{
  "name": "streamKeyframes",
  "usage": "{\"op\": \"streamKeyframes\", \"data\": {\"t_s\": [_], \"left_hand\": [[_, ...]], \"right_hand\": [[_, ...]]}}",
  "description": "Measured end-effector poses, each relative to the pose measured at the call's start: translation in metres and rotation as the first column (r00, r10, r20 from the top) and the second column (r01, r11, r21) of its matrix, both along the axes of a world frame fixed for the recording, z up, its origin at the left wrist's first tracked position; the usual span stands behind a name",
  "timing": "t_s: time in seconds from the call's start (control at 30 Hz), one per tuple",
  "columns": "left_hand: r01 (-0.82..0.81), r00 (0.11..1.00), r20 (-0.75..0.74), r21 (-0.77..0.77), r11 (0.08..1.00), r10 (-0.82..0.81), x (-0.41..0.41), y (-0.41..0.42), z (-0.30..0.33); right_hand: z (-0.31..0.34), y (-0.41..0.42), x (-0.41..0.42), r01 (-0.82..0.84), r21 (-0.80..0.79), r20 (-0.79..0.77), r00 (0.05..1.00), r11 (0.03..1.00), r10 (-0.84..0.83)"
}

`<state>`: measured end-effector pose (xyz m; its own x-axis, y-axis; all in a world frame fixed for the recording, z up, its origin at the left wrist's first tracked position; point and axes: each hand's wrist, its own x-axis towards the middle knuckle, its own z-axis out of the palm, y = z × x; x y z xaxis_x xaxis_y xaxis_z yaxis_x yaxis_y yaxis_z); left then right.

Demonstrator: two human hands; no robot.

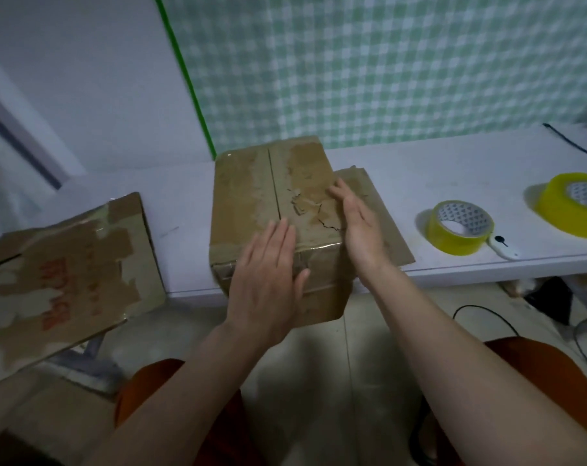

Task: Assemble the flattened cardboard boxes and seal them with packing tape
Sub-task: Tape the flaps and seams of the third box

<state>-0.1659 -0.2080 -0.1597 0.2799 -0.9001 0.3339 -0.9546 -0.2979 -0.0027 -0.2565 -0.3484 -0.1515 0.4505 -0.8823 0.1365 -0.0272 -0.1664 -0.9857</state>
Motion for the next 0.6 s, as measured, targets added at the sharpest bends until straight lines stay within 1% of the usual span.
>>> {"op": "streamKeyframes", "data": {"t_s": [0.07,0.1,0.13,0.2,0.27,0.33,0.43,0.53,0.6], "left_hand": [[0.001,1.0,-0.004,-0.002,1.0,-0.001,0.0,0.001,-0.002],[0.002,1.0,-0.006,-0.006,1.0,-0.002,0.0,0.001,-0.002],[0.005,1.0,-0.007,-0.012,1.0,-0.005,0.001,0.0,-0.003],[0.012,1.0,-0.005,-0.018,1.0,-0.012,0.002,0.0,-0.005],[0.012,1.0,0.002,-0.014,1.0,-0.012,0.002,0.0,-0.007],[0.006,1.0,0.006,-0.018,1.0,-0.006,0.003,-0.001,-0.008],[-0.006,1.0,0.007,-0.019,1.0,0.006,0.003,-0.002,-0.009],[-0.016,1.0,0.002,-0.001,1.0,0.016,0.003,-0.003,-0.006],[-0.012,1.0,-0.015,0.014,1.0,0.012,0.004,-0.004,-0.004]], "right_hand": [[-0.007,0.001,0.003,0.02,-0.027,0.036,0.999,0.999,-0.019],[-0.011,0.001,0.006,0.05,-0.071,0.044,0.998,0.996,-0.047],[-0.017,0.001,0.007,0.103,-0.15,0.058,0.994,0.983,-0.096],[-0.035,-0.001,0.009,0.223,-0.346,0.11,0.974,0.911,-0.197],[-0.053,-0.002,0.009,0.266,-0.437,0.139,0.964,0.859,-0.228],[-0.06,-0.006,0.006,0.226,-0.476,0.128,0.974,0.85,-0.188],[-0.067,-0.012,-0.007,0.045,-0.524,0.005,0.999,0.85,-0.05],[-0.074,-0.012,-0.025,-0.144,-0.472,-0.141,0.986,0.87,0.087],[-0.073,-0.007,-0.036,-0.185,-0.443,-0.247,0.966,0.877,0.079]]}}
